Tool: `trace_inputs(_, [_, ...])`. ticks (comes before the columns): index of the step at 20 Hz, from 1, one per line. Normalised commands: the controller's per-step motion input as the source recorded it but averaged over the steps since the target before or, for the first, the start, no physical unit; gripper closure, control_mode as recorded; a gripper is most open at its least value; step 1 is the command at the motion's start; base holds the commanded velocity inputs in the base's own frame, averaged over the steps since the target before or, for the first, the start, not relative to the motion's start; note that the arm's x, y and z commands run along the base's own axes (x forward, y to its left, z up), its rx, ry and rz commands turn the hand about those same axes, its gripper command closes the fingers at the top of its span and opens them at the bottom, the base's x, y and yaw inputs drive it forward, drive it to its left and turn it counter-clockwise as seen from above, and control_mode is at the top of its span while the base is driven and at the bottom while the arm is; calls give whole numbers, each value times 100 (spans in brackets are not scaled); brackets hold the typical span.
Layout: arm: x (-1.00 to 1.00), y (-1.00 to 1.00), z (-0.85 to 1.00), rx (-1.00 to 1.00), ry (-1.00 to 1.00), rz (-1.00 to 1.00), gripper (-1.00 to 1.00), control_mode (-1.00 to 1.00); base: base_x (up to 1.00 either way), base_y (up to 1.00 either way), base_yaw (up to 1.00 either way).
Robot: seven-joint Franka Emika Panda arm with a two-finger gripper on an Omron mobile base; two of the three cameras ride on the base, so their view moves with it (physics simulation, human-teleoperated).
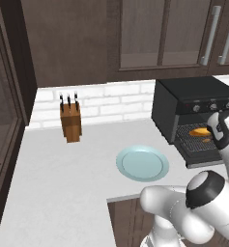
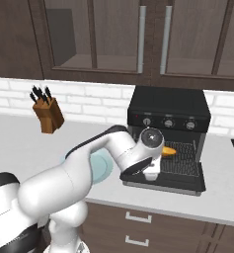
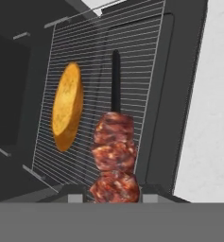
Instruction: Pick up the kebab skewer and baguette bread, and place them inside the toaster oven. Close the toaster oven door and start by setting the timer.
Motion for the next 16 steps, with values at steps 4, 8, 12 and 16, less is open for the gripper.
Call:
trace_inputs(4, [10, 1, 0, 0, 2, 0, 100, -100, 0, 0, 0])
trace_inputs(8, [11, -4, 0, 0, 3, 0, 100, -100, 0, 0, 0])
trace_inputs(12, [23, 0, 0, 0, 6, 0, 100, -100, 0, 0, 0])
trace_inputs(16, [20, -1, 0, 0, 4, 0, 100, -100, 0, 0, 0])
